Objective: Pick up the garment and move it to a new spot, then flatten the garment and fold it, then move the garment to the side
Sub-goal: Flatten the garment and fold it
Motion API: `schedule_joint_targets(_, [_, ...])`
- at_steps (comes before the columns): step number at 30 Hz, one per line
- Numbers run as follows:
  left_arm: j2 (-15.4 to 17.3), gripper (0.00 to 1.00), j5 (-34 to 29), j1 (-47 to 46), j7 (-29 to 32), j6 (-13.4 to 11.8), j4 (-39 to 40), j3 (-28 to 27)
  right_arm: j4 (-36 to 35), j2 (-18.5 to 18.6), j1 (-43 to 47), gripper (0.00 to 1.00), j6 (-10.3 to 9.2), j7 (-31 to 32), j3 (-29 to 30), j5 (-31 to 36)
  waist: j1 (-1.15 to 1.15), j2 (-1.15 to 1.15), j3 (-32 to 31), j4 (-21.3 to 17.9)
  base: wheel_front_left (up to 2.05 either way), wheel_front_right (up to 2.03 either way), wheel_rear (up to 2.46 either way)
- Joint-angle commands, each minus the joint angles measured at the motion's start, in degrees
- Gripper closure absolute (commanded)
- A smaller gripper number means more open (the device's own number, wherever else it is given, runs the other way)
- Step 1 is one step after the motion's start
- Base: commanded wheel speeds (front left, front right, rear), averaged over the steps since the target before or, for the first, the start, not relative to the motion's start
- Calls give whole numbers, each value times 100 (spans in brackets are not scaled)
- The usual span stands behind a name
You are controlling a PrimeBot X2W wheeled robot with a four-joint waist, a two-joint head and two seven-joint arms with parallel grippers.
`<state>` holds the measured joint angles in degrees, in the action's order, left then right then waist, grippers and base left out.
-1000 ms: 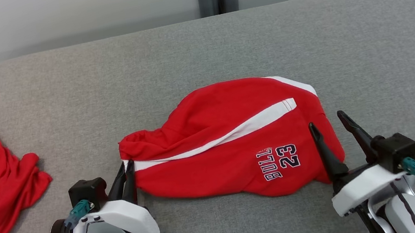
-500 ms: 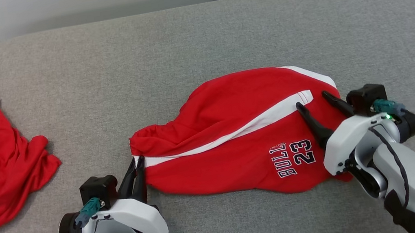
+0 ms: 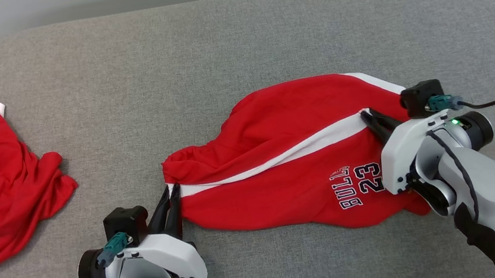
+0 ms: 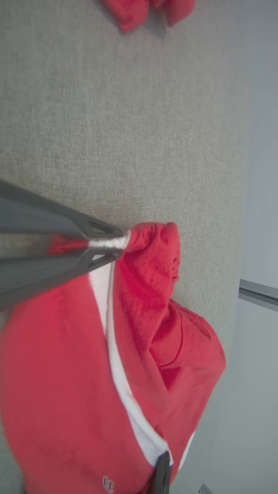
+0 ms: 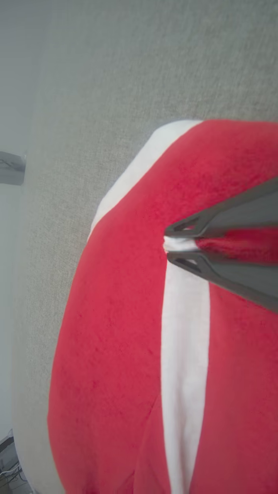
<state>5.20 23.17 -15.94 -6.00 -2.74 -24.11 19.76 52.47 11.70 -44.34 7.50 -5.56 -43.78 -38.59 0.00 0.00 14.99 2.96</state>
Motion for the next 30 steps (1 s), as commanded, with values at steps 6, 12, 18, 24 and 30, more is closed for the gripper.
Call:
schedule_joint_targets(6, [39, 100, 73, -173, -126, 41, 5, -49, -83, 134, -292, 100, -1, -346, -290, -174, 0, 0, -12, -30, 0, 0, 0])
schedule_joint_targets(12, [2, 100, 520, -274, -188, 307, 295, -243, -238, 407, -423, 100, -1, -864, -274, -133, 0, 0, -258, -95, 0, 0, 0])
schedule_joint_targets(18, [133, 100, 1058, -481, 254, 578, 819, -468, -874, 806, -343, 100, -2, -975, 301, 106, 0, 0, -614, -218, 0, 0, 0])
schedule_joint_targets(24, [298, 100, 1668, -861, 1146, 771, 1496, -549, -2019, 1068, 67, 100, -2, -975, 1203, 638, 0, 0, -972, -382, 0, 0, 0])
schedule_joint_targets(30, [229, 100, 2256, -1571, 2051, 742, 2096, -543, -2920, 1178, 190, 100, -1, -975, 1698, 1156, 0, 0, -1290, -547, 0, 0, 0])
